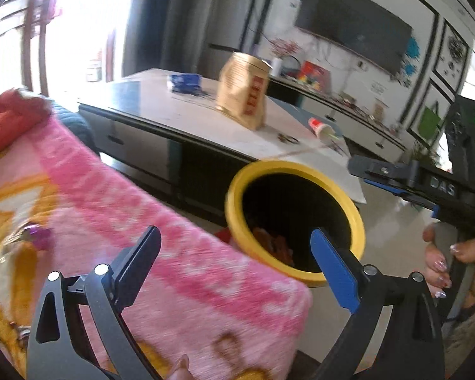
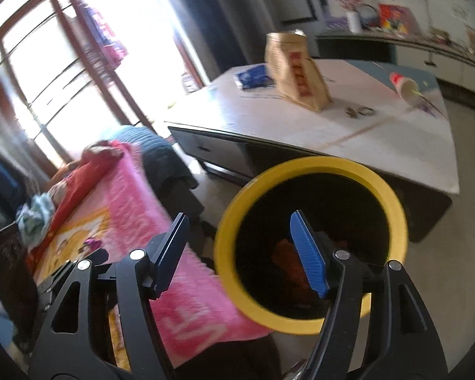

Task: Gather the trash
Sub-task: 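Move both open tools back over the blanket toward the last wrappers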

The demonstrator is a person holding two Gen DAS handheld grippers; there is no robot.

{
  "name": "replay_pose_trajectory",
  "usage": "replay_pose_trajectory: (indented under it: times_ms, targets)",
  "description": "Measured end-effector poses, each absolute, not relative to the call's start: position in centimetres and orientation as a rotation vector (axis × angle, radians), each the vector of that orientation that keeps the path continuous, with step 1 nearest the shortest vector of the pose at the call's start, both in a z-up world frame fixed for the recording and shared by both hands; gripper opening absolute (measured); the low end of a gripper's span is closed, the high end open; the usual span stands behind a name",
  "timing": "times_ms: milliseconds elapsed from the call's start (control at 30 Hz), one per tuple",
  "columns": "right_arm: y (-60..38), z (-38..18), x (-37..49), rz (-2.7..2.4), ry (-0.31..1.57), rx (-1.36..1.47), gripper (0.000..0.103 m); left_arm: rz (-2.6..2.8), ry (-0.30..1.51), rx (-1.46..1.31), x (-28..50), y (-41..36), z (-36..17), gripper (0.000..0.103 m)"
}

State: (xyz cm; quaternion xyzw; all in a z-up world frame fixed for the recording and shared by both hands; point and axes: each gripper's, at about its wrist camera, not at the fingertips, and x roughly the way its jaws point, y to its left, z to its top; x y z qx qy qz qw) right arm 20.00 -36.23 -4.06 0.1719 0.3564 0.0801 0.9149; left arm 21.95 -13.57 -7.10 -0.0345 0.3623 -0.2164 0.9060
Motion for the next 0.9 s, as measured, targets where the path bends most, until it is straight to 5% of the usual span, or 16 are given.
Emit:
replay_pose_trajectory:
  times_ms: [900]
  targets:
    - [-20.1,-1.2,20.3,0.49,0.742,0.136,0.062,-0.164,0.688,-0.176,18.5,2.4,-6.0,0.092]
